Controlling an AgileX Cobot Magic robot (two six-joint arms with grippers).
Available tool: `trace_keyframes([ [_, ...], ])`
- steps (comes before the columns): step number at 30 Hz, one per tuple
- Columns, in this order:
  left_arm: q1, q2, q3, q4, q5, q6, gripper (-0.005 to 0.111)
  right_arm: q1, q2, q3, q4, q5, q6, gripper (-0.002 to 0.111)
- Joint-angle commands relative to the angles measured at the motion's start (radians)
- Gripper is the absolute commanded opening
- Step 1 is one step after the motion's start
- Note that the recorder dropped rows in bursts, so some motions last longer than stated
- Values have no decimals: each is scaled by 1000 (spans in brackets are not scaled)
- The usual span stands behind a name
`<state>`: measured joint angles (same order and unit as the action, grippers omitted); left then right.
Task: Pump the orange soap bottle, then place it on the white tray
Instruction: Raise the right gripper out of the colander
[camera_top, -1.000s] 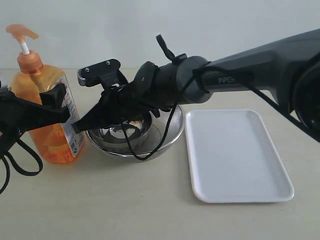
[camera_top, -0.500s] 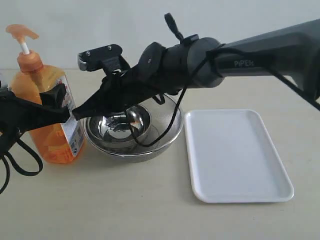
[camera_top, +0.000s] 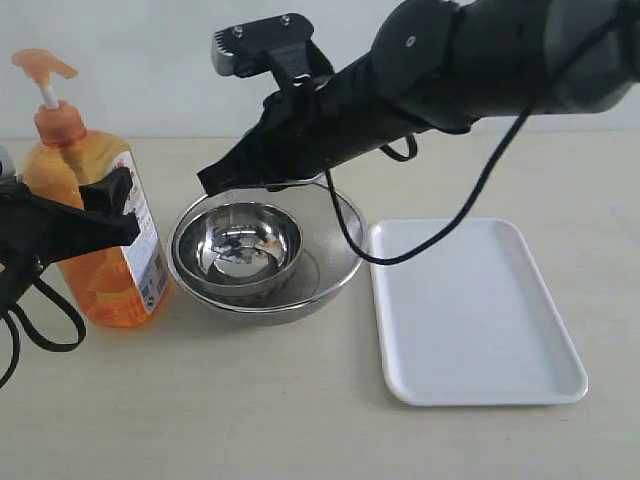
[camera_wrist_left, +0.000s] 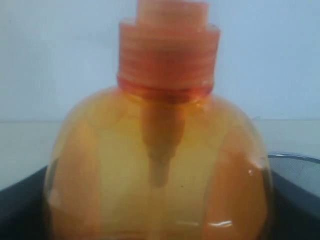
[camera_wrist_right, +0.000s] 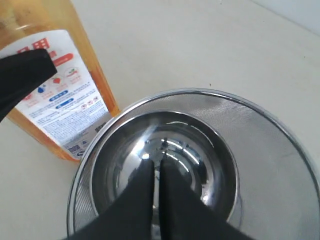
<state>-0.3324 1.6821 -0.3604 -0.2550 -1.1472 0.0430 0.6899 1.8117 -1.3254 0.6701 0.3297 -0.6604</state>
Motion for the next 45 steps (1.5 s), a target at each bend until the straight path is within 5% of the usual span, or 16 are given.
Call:
trace_keyframes([
  [1, 2, -9, -13, 2, -55, 2, 5, -32, -93, 65, -26, -1, -2, 0],
  [28, 2, -9, -13, 13, -66, -4, 5, -42, -136, 119, -41, 3, -2, 0],
  [34, 2, -9, -51, 70, 62, 249, 5, -42, -136, 119, -45, -4, -2, 0],
  [45, 2, -11, -66, 115, 129, 473, 5, -42, -136, 115, -78, -75, -4, 0],
])
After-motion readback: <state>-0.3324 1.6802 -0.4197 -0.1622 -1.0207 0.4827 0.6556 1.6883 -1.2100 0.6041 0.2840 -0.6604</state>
